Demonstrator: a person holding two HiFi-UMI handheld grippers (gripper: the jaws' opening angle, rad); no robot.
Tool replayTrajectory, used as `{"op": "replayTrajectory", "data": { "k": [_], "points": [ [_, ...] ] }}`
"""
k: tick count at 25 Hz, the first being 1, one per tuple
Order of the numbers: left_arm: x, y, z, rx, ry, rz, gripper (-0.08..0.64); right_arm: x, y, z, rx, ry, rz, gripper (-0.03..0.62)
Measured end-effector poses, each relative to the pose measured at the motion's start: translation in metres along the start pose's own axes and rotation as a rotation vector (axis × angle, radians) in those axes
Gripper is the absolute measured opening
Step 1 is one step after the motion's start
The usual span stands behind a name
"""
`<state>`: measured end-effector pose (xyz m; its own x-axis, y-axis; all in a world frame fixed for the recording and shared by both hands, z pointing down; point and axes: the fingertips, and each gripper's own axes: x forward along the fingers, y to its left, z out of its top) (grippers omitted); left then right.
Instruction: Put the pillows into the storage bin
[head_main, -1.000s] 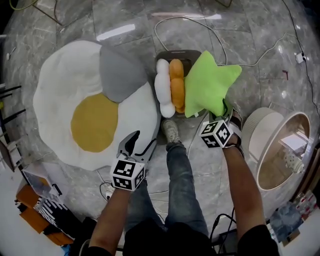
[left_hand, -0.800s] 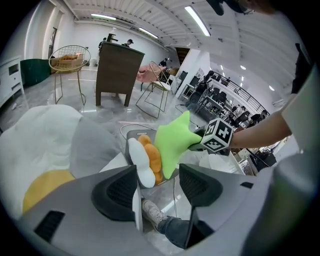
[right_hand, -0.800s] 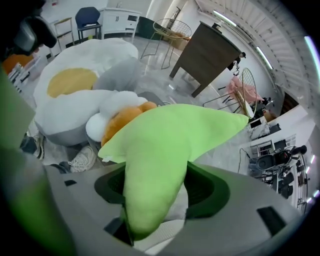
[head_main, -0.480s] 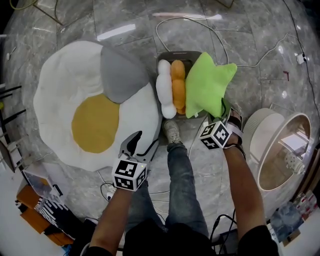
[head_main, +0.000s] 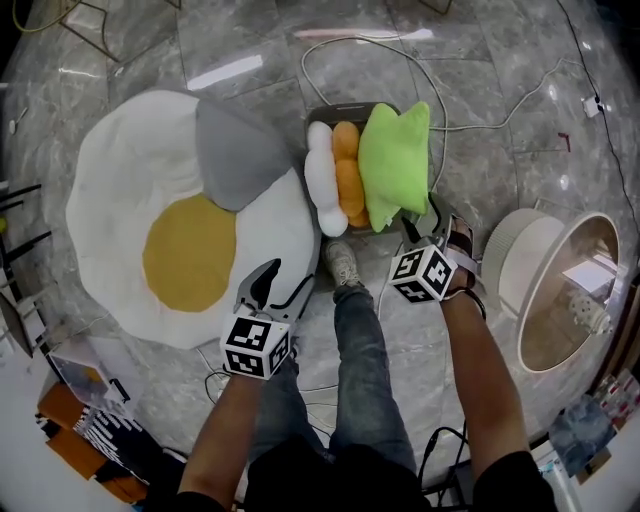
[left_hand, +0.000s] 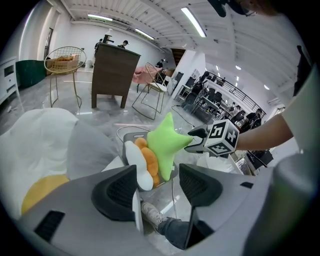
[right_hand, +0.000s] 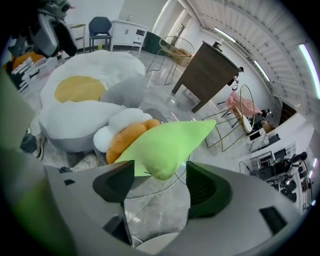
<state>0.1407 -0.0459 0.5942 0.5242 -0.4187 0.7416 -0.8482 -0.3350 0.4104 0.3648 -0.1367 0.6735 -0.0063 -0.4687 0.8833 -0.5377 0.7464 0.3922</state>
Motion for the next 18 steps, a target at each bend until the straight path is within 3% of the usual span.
{"op": "replayTrajectory", "data": {
  "k": [6, 9, 13, 18],
  "points": [
    [-0.013, -0.005, 0.004, 0.043, -0.011, -0.016, 0.282, -0.025, 0.009, -0.002, 0.067, -0.019, 0.008, 0.332],
    [-0.022, -0.007, 0.012, 0.065, -0.031, -0.018, 0.282, -0.046, 0.012, 0.004, 0.155, -0.059, 0.024, 0.295],
    [-0.043, -0.009, 0.04, 0.098, -0.086, -0.019, 0.282, -0.083, 0.004, 0.027, 0.329, -0.13, 0.024, 0.245],
    [-0.092, -0.021, 0.091, 0.13, -0.184, -0.022, 0.281, -0.152, -0.01, 0.07, 0.443, -0.24, 0.007, 0.199]
  ]
}}
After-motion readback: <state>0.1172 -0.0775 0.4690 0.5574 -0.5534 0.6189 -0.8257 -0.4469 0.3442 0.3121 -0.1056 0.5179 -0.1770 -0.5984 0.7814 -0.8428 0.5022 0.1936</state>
